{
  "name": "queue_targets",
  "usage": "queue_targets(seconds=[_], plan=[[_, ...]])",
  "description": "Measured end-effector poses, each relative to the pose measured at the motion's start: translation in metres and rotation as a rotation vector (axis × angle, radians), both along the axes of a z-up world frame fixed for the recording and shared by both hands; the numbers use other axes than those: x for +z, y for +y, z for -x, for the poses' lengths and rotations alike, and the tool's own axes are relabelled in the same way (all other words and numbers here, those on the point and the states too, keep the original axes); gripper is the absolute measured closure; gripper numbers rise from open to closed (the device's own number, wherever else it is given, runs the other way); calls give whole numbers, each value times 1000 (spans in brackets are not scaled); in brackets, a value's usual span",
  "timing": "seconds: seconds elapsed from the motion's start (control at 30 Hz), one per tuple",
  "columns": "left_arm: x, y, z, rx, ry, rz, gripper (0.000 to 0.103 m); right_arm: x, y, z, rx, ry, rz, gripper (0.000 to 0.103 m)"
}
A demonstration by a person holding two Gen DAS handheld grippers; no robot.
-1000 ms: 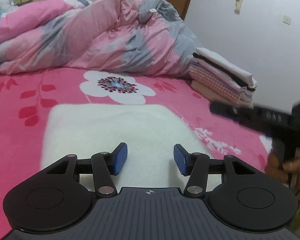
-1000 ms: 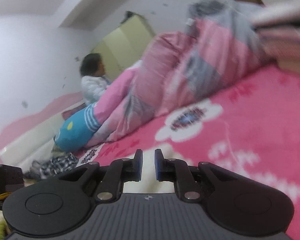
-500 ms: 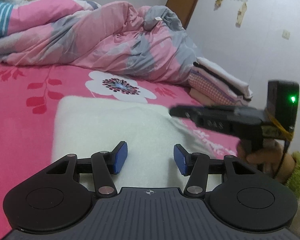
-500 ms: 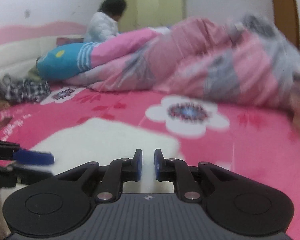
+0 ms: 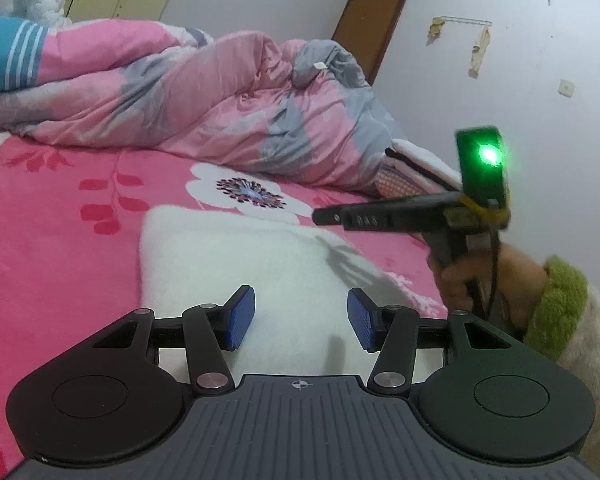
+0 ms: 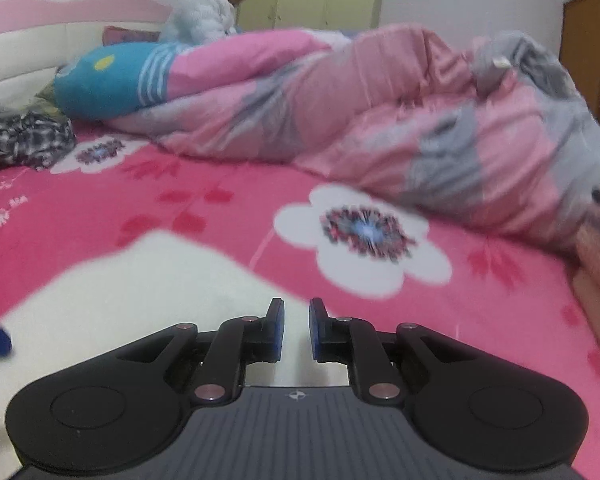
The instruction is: Fold clothes
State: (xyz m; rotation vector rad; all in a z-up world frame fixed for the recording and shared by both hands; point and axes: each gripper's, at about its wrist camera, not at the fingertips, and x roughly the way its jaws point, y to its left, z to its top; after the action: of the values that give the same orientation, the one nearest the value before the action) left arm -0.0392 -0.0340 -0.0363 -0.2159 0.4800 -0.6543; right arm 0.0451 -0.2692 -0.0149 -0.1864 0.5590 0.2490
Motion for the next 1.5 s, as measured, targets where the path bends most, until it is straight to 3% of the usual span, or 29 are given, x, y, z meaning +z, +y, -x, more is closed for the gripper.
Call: queue_targets(seconds=[0.1, 0.17, 0.23, 0.37, 0.47, 0.6, 0.73, 0.8, 0.93, 1.0, 1.1, 1.2, 1.3, 1.5], plan=[[-5, 6, 3, 6, 4, 31, 52, -25, 1, -16, -34, 98, 72, 89], [-8, 8, 5, 7, 1, 44, 52, -27, 2, -18, -42, 110, 80, 90], [-9, 10, 6, 7, -4, 49, 52, -10, 9, -20, -68, 120, 95, 89], [-11, 16, 5, 1, 9, 92, 51, 31, 39, -17, 27, 43, 55, 89], [-13, 20, 5, -2, 19, 123, 51, 30, 58, -24, 97, 65, 8, 89], [-16, 22, 6, -8, 19, 152, 51, -31, 64, -44, 60, 200, 148, 88], [-17, 24, 7, -9, 11, 151, 51, -11, 60, -51, 6, 232, 92, 88], [-17, 25, 7, -11, 17, 163, 51, 3, 73, -50, 43, 193, 107, 88], [-17, 26, 8, -10, 18, 166, 51, 15, 96, -59, 159, 185, 3, 88], [-17, 26, 8, -9, 17, 164, 51, 4, 108, -69, 173, 207, -4, 88], [-17, 26, 8, -8, 20, 165, 51, -35, 110, -88, 137, 279, 40, 87], [-18, 29, 8, -15, 23, 175, 51, -20, 101, -94, 105, 305, -60, 87], [-18, 29, 7, -16, 24, 175, 51, -9, 104, -97, 147, 283, -125, 87], [-17, 29, 7, -17, 28, 164, 51, -38, 103, -124, 92, 371, -246, 87]])
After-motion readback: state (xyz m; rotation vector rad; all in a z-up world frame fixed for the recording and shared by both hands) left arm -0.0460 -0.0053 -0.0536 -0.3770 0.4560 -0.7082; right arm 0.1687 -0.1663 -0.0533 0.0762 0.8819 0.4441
